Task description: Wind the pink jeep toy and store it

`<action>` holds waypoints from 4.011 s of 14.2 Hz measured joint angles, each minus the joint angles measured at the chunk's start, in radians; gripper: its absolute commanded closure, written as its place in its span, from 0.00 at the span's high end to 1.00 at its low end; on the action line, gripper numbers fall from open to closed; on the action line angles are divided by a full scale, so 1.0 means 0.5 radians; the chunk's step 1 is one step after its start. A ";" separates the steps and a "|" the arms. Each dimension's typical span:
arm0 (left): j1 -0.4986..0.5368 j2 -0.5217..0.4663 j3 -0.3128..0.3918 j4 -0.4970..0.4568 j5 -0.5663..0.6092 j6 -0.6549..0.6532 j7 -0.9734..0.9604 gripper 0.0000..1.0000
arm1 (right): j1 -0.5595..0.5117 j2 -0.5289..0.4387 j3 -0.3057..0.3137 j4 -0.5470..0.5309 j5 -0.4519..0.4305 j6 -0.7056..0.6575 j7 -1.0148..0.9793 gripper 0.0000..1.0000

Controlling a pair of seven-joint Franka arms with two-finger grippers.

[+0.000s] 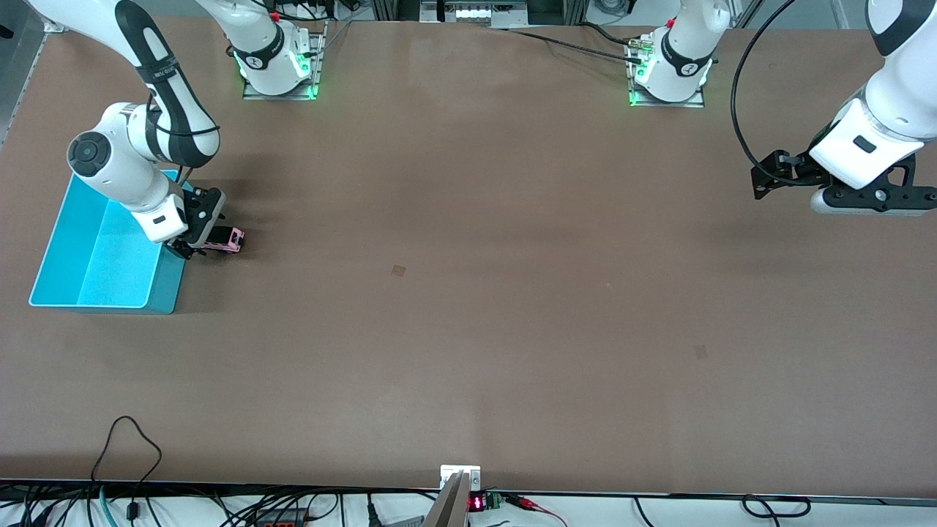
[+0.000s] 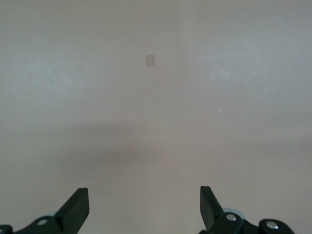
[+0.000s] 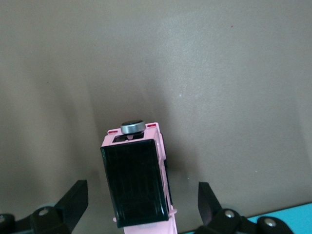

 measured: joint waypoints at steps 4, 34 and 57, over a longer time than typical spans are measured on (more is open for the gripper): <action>0.000 0.000 0.004 0.000 0.000 0.000 0.000 1.00 | -0.009 0.015 0.000 -0.014 0.000 0.022 -0.004 0.42; -0.001 0.000 0.004 0.007 0.000 -0.036 0.000 1.00 | -0.390 -0.468 -0.002 0.325 -0.062 -0.673 2.021 0.00; -0.001 0.000 0.004 0.008 0.000 -0.038 0.000 1.00 | -0.671 0.111 0.006 0.317 -0.069 -0.280 1.931 1.00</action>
